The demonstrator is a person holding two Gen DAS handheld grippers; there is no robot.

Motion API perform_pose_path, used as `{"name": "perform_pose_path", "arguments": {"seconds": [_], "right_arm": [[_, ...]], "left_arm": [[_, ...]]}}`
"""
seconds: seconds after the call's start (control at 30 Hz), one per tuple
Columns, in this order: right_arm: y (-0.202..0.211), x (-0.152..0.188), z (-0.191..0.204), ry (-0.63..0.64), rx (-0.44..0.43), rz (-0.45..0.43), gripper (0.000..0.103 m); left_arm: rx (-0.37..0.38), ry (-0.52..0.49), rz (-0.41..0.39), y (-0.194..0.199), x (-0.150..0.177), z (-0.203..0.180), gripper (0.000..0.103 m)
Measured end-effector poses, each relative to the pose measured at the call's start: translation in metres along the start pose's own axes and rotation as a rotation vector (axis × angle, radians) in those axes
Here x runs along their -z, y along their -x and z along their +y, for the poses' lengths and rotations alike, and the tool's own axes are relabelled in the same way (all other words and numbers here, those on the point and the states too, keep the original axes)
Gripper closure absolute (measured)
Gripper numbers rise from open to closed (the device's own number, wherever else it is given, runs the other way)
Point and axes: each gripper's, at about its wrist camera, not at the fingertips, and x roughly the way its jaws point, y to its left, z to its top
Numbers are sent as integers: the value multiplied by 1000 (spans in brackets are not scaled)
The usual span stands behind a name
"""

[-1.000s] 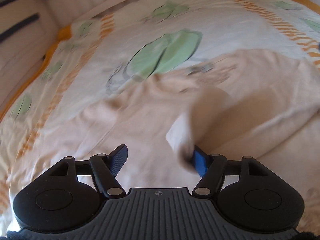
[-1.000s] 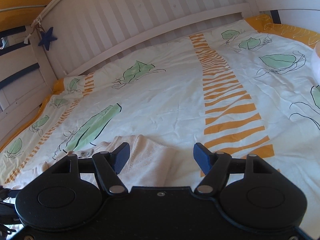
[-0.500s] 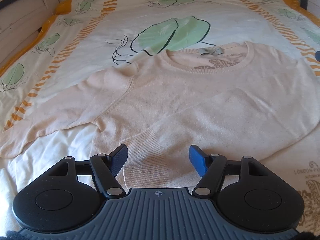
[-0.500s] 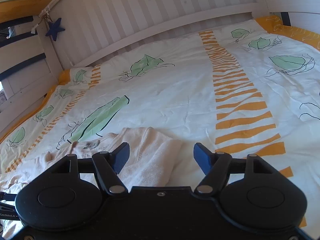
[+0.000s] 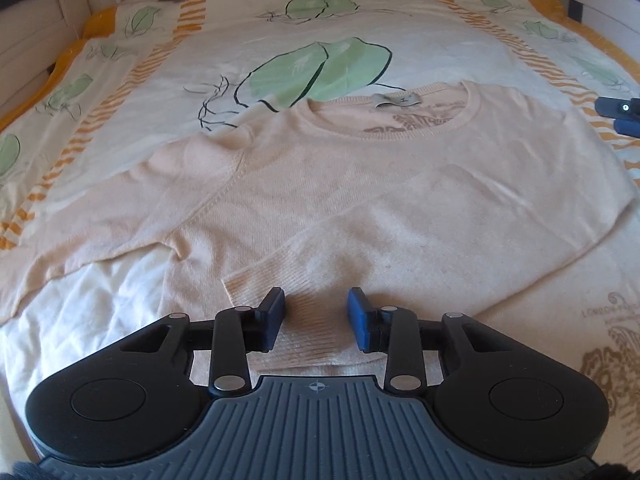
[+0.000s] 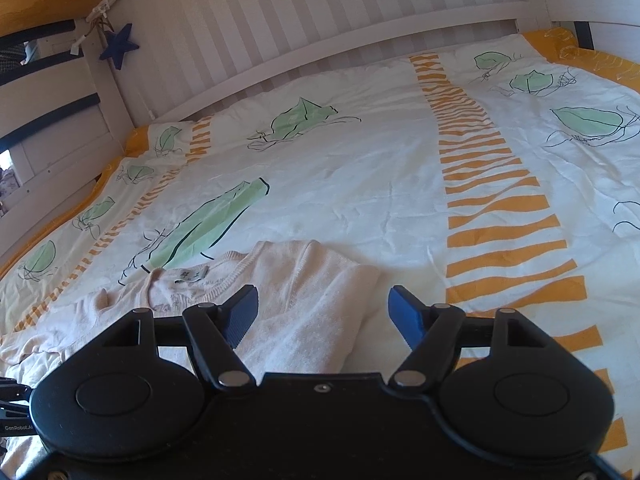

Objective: Fold small clothes
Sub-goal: 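Move the left gripper to the other sleeve cuff and grasp it, then carry the held sleeve across the sweater body with the left gripper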

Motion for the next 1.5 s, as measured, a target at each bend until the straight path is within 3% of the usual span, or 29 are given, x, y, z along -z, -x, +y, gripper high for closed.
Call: {"name": "perform_pose_path", "arguments": {"seconds": [0.13, 0.27, 0.57, 0.63, 0.7, 0.77, 0.9, 1.17, 1.33, 1.5], "right_arm": [[0, 0, 0, -1, -4, 5, 28], [-1, 1, 3, 14, -7, 10, 28], [-2, 2, 3, 13, -10, 13, 27], [-1, 1, 2, 10, -8, 7, 26], [0, 0, -1, 0, -5, 1, 25], [2, -1, -5, -19, -1, -4, 25], [4, -3, -15, -61, 14, -10, 25], [10, -9, -36, -127, 73, -30, 25], [8, -8, -46, -181, 84, -12, 25], [4, -6, -40, -143, 82, 21, 25]], "left_arm": [[-55, 28, -9, -8, -9, 14, 60], [-12, 67, 45, -24, -14, 28, 53], [11, 148, 57, -24, -8, 38, 45], [17, 158, 55, -22, -9, 38, 51], [37, 135, 30, -16, -10, 31, 86], [45, 71, 3, -10, -12, 20, 95], [2, -59, -103, 9, -21, 0, 95], [-61, -114, -277, 32, -76, 10, 95], [-128, -108, -288, 13, -88, 23, 95], [-151, -17, -211, -14, -88, 41, 95]]}}
